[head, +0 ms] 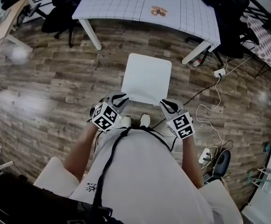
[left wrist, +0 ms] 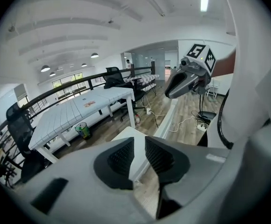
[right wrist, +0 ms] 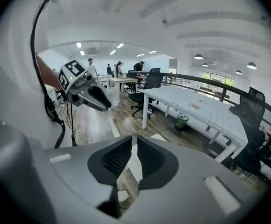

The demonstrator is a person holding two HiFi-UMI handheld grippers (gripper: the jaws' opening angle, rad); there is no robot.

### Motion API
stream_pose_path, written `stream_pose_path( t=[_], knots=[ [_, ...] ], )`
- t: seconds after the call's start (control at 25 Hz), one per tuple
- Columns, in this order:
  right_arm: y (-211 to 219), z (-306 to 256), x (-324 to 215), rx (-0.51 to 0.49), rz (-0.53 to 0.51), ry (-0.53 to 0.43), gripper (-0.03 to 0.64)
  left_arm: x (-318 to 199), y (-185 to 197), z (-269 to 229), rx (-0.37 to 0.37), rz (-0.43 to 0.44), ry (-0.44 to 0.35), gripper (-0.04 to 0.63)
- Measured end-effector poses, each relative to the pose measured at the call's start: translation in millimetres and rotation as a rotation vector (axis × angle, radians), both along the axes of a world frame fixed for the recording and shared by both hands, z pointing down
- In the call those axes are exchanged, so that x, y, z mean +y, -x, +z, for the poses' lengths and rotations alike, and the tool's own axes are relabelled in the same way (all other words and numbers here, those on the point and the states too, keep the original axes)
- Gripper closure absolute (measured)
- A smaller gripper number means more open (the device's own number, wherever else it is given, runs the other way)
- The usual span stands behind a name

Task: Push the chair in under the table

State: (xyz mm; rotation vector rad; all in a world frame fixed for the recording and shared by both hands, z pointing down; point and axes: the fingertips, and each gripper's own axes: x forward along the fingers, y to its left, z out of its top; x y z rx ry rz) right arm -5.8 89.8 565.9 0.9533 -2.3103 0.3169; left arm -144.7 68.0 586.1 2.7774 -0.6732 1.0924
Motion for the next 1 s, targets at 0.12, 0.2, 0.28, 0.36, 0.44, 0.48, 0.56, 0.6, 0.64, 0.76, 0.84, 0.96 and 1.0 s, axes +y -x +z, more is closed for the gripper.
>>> stream_pose_path(
  t=[0.12,0.2,0.28,0.36,0.44,0.48,0.56,0.6,0.64,0.76,0.84,0.96,1.0],
  knots=[
    [1,21,7,0.134,-0.118,0.011,0.519,4,-5,16,-0.072,0.055,0.028,0.434],
    [0,36,13,0.224,-0.186,0.027,0.443,7,-7,31,-0.176,0.133,0.005,0.392],
    [-3,52,15,0.314,-0.24,0.037,0.391,10,-6,50,-0.308,0.231,-0.032,0.36],
    [-6,65,14,0.392,-0.29,0.043,0.373,9,-6,67,-0.4,0.3,-0.045,0.329],
    [-8,75,14,0.444,-0.341,0.059,0.37,8,-5,79,-0.45,0.336,-0.037,0.314],
    [-8,80,14,0.467,-0.365,0.072,0.367,7,-5,84,-0.477,0.354,-0.037,0.313],
    [-10,91,14,0.509,-0.407,0.094,0.365,4,-3,92,-0.542,0.398,-0.059,0.313],
    [-12,96,13,0.531,-0.423,0.102,0.364,3,-2,94,-0.573,0.42,-0.073,0.325],
    [-15,101,14,0.551,-0.439,0.114,0.364,3,-1,95,-0.6,0.44,-0.083,0.353],
    [-22,115,21,0.588,-0.487,0.166,0.359,8,1,101,-0.681,0.496,-0.069,0.36],
    [-22,118,21,0.596,-0.504,0.177,0.359,5,1,103,-0.715,0.506,-0.036,0.32],
    [-20,120,20,0.598,-0.512,0.175,0.371,4,0,109,-0.751,0.537,-0.024,0.319],
    [-20,121,21,0.598,-0.516,0.175,0.377,5,-1,112,-0.765,0.551,-0.022,0.319]
  ],
)
